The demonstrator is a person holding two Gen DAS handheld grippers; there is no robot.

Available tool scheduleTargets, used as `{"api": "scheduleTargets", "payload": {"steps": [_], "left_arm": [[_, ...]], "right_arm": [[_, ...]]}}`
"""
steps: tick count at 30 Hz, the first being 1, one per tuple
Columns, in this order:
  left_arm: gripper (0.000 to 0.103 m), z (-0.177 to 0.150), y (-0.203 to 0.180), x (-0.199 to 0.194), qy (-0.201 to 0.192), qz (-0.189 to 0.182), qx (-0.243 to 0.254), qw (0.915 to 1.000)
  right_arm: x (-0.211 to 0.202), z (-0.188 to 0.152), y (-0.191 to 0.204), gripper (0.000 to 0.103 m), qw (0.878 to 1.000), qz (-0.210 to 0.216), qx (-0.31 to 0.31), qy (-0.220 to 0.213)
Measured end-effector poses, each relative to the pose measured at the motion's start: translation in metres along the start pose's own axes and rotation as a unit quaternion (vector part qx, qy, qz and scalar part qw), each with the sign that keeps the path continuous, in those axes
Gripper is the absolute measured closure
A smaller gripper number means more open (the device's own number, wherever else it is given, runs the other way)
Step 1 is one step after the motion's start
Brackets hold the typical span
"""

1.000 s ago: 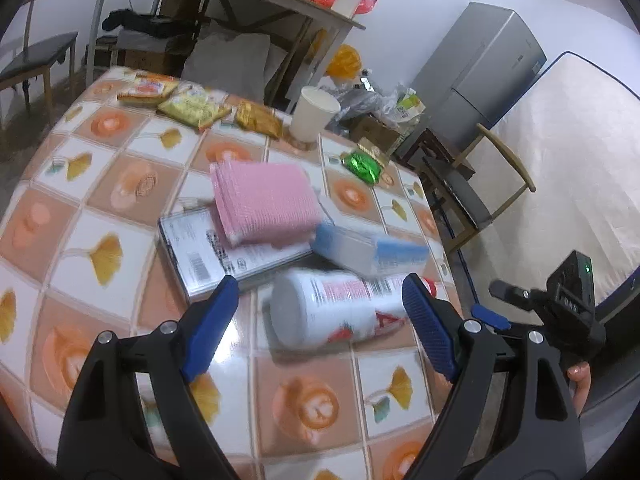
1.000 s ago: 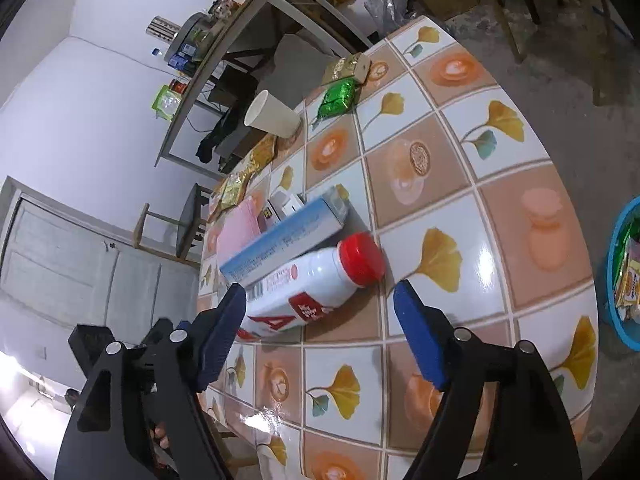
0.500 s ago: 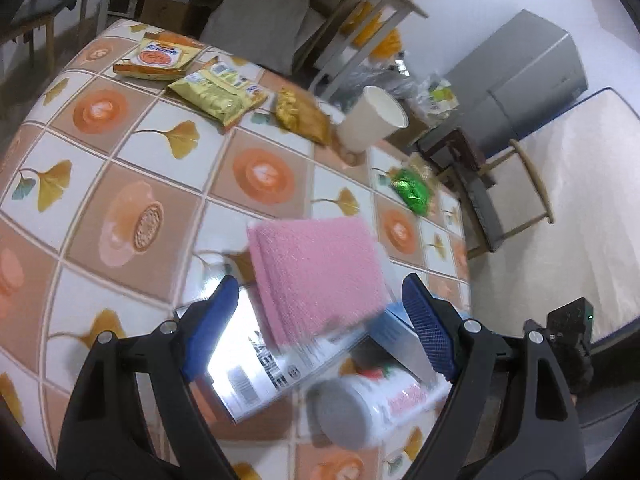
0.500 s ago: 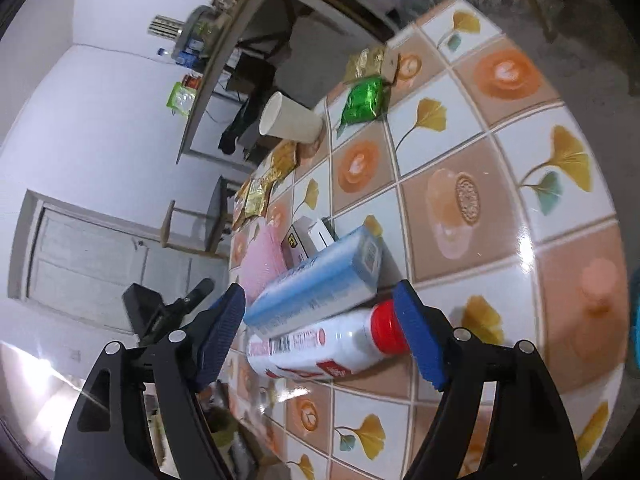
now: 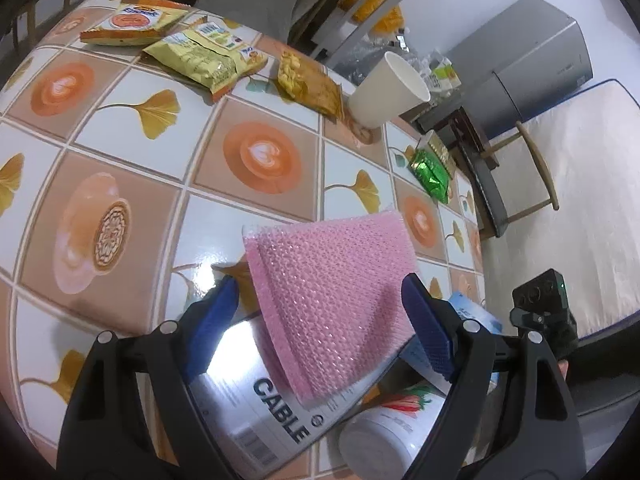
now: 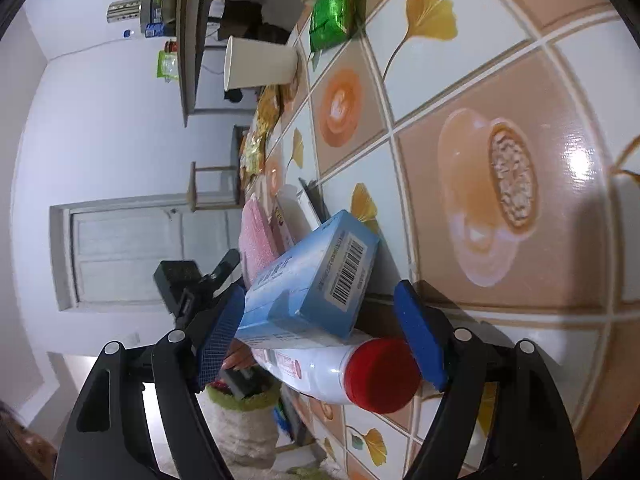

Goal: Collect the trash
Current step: 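Grasp the pink bubble-wrap pouch with the left tool while the right grasps the blue medicine box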

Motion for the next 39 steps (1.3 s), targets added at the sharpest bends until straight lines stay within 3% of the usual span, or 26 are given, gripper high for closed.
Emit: {"api": "scheduleTargets", "payload": {"steps": [4,9,15,26,39], "left_arm": [[0.026,0.001,0.001,0.007,0.007,-0.011,-0.002,0.9999],[0.039,0.004,0.001,0.008,0.001,-0.031,-0.016,0.9994],[0.049,0.007,0.003,0.001,-0.022,-0.027,-0.010,0.9994],[0.056,0.006,-0.009,-0.022,-0.092,0.028,0.058,0.9937],[0.058,0.004,-0.010,-0.022,-0.088,0.025,0.059,0.9940]], "right_arm": [[0.006,0.004,0.002,0.028,1.000,0.023,0.004,0.019],[0.017,0.005,0.007,0.028,0.998,0.041,0.010,0.041],[0.026,0.008,0.012,0.028,0.997,0.043,0.011,0.055],[0.029,0.009,0.009,0.029,0.996,0.047,0.030,0.069],[0.036,-0.001,0.004,0.029,0.992,0.036,0.045,0.116]]}}
Point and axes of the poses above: each gripper's, at about its wrist camera, not at the fingertips, and x roughly the way its jaws point, y to its left, z to its top, the point moved 9 cm from there along x, roughly the way its jaws point, and after that the axes turned 9 degrees about z, right-handed, at the moved point
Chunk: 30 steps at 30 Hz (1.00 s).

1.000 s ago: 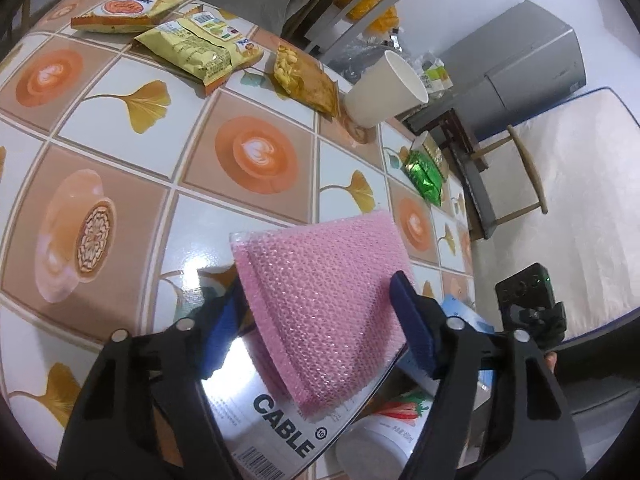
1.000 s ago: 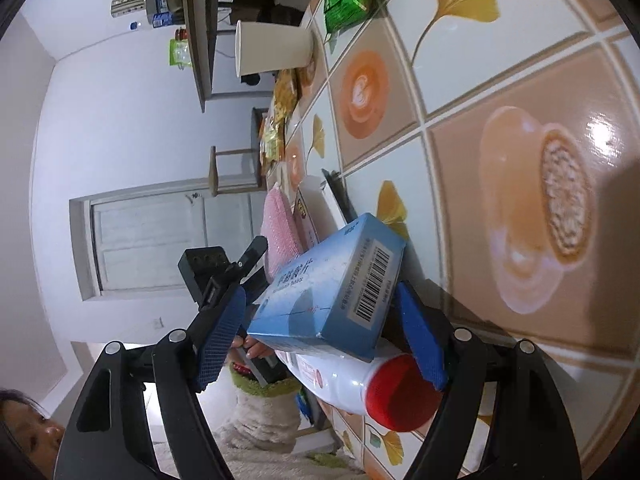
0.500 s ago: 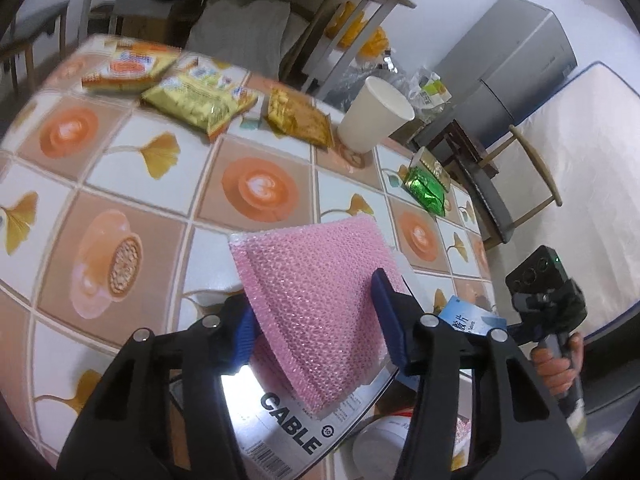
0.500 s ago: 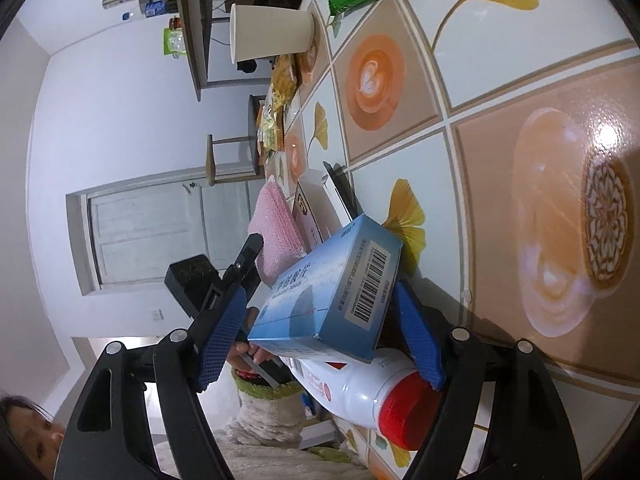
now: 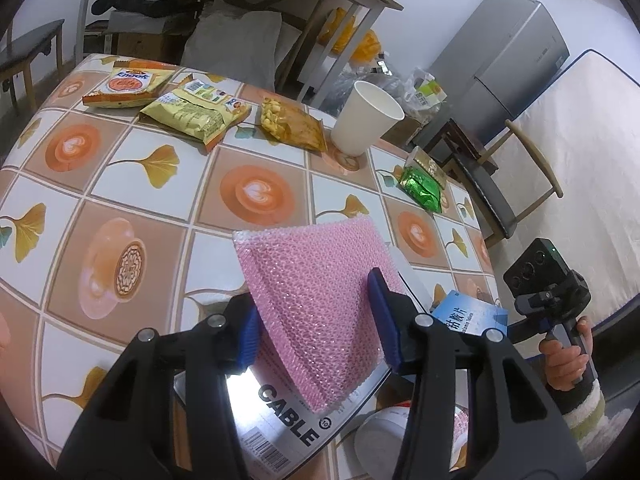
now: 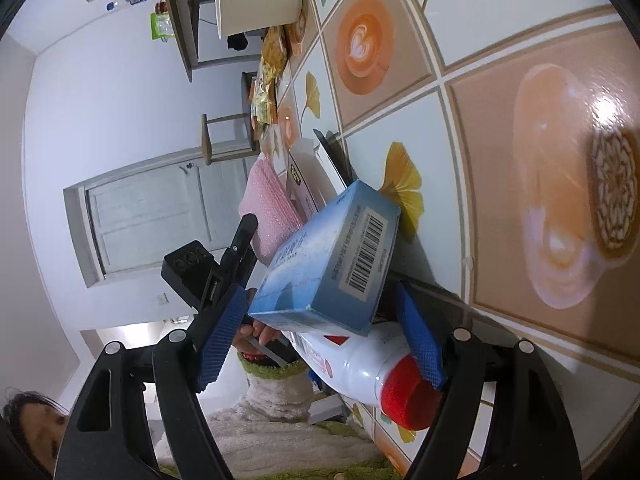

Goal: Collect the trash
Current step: 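Grasp the pink bubble-wrap pouch with the left tool while the right grasps the blue medicine box, then lift the pink pouch with the left tool while the right lifts the blue box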

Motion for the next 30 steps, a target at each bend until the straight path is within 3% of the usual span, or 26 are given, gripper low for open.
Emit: {"api": "scheduleTargets", "payload": {"steps": [2,9,21,30], "left_arm": [[0.058,0.000,0.000,0.000,-0.001,0.000,-0.002,1.0000],[0.064,0.004,0.001,-0.008,-0.007,-0.007,-0.019,0.9998],[0.072,0.006,0.001,-0.030,-0.022,-0.061,-0.084,0.9943],[0.073,0.008,-0.016,-0.074,-0.068,-0.064,-0.085,0.9920]], "right_arm": [[0.002,0.003,0.001,0.029,1.000,-0.002,-0.001,0.000],[0.006,0.006,-0.009,0.056,1.000,-0.004,0.013,-0.014],[-0.015,-0.008,0.011,0.070,0.996,0.045,-0.022,-0.077],[-0.038,-0.027,0.037,0.074,0.986,0.088,-0.051,-0.131]]}}
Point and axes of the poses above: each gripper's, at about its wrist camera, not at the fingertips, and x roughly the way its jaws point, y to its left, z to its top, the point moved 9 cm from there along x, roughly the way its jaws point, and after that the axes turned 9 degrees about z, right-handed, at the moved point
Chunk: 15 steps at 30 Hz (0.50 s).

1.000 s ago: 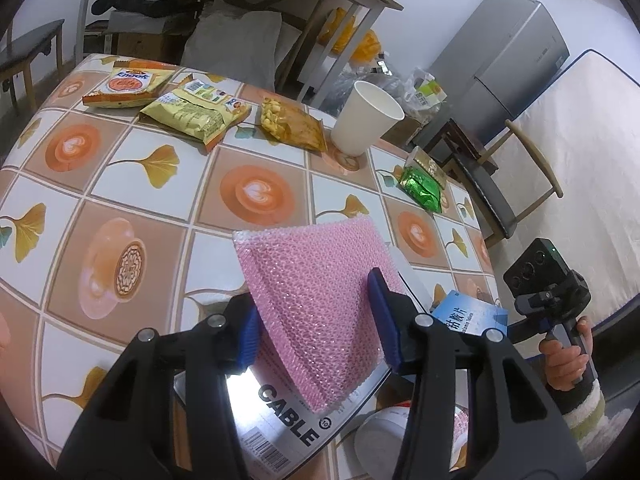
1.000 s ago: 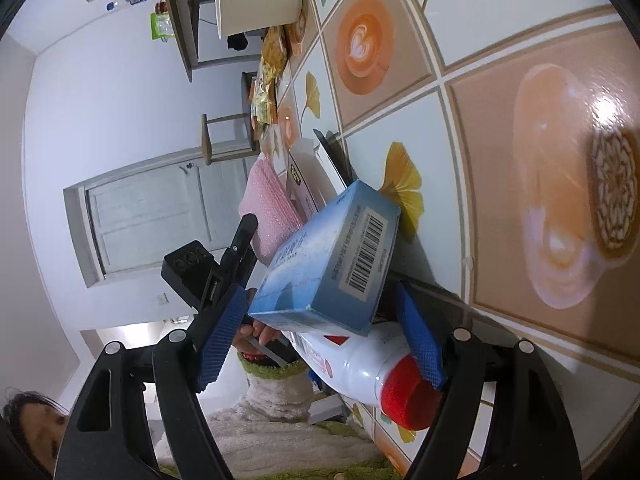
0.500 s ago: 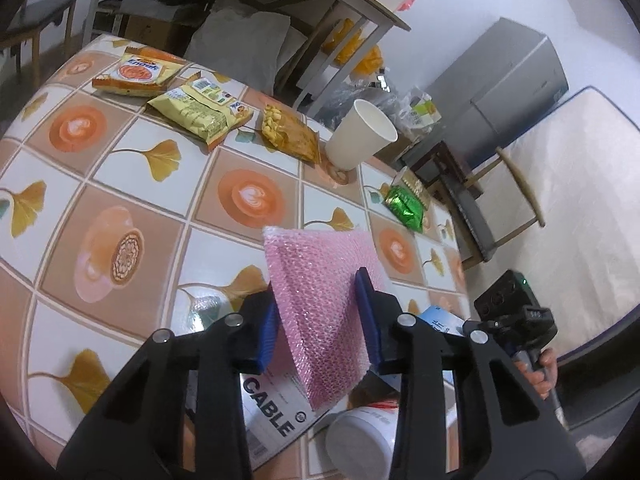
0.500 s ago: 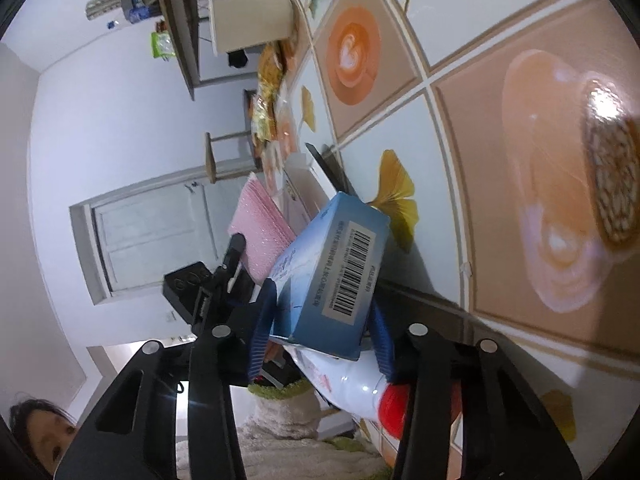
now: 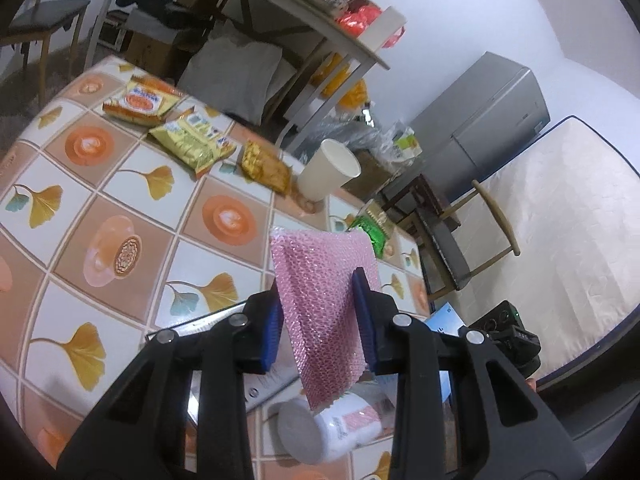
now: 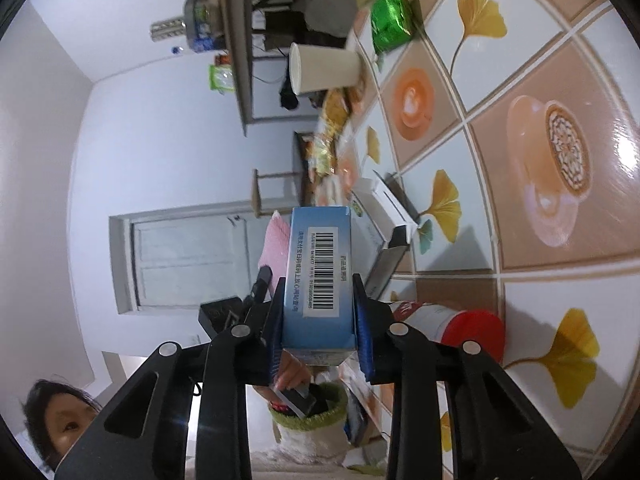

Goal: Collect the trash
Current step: 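Lift the pink pouch with the left tool while the right lifts the blue box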

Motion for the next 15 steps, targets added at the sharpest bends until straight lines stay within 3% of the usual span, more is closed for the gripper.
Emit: {"api": "scheduleTargets", "payload": {"steps": [15], "left_arm": [[0.074,-0.035,-0.047,-0.060,-0.028,0.040,0.058,0.9971]], "right_arm": [[-0.042,-0.048,0.031,0.074,0.999,0.012,-0.026,-0.037]]}}
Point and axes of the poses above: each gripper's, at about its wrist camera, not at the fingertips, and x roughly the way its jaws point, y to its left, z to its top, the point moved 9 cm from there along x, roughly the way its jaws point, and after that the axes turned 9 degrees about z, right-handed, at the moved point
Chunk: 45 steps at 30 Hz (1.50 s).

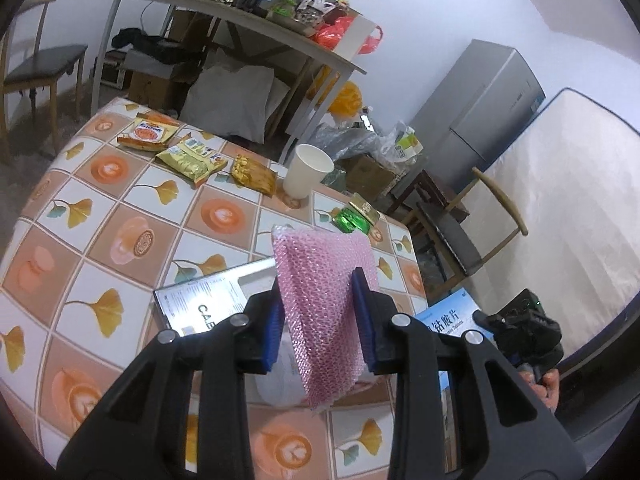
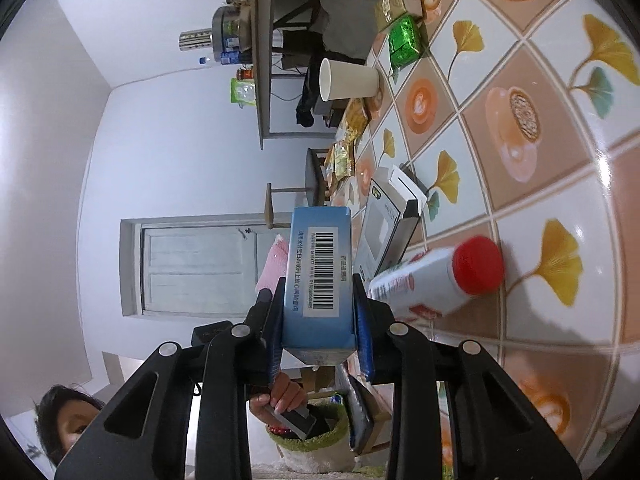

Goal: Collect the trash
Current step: 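Lift the pink pouch with the left tool while the right lifts the blue box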

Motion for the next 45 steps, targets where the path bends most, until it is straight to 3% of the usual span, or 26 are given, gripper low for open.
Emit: {"api": "scheduleTargets", "payload": {"steps": [21,45], "left_arm": [[0.074,-0.049,-0.061,-0.039,-0.021,0.036,0.095,0.9946],[0.074,-0.081,-0.115,-0.083,-0.071,0.073,0.176,0.9791]], "right_arm": [[-0.074,-0.068,-0.006,0.074,0.999,-0.004,0.009,-0.050],[-0.126,-0.101,0.002,0.074,0.996,0.034,-0.006,-0.077]]}}
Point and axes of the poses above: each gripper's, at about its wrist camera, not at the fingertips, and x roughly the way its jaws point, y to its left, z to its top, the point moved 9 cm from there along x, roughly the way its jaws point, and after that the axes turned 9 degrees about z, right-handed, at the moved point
